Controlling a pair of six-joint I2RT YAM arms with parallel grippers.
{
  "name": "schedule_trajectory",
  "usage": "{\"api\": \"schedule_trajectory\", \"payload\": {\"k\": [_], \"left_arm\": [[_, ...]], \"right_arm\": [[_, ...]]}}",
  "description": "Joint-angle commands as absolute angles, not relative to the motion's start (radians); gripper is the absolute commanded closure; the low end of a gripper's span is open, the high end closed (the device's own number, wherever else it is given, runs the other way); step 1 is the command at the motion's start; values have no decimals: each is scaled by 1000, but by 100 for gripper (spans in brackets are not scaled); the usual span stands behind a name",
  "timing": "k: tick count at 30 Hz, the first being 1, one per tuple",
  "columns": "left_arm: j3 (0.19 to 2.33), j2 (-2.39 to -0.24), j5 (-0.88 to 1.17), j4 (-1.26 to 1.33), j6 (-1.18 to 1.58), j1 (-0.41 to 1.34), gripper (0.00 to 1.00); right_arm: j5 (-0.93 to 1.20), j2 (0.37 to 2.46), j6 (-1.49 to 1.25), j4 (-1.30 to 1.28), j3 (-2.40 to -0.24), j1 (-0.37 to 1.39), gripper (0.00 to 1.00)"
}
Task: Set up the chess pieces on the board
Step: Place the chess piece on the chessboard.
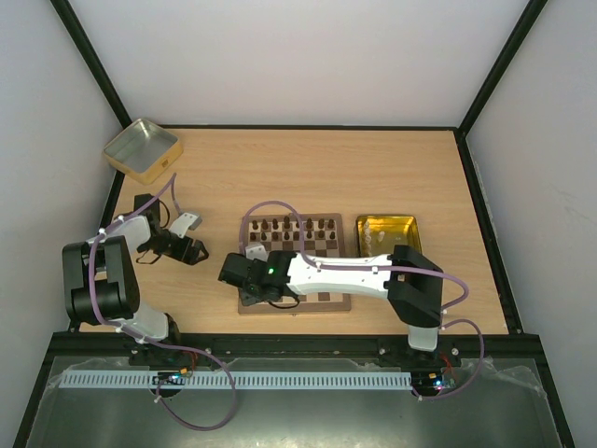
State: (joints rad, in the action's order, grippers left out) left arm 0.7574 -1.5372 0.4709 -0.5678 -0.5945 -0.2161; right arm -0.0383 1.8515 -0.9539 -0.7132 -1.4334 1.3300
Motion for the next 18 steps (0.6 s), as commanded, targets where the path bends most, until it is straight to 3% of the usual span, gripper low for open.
{"api": "schedule_trajectory", "payload": {"k": [1,18], "left_arm": [[716,-1565,390,-613,-585,-222,18],[713,-1544,400,-618,-592,-223,17]], "right_arm": [[-26,1882,-941,-710,-1464,1333,93],[-30,1955,-928,-730,-1509,1333,92]]}}
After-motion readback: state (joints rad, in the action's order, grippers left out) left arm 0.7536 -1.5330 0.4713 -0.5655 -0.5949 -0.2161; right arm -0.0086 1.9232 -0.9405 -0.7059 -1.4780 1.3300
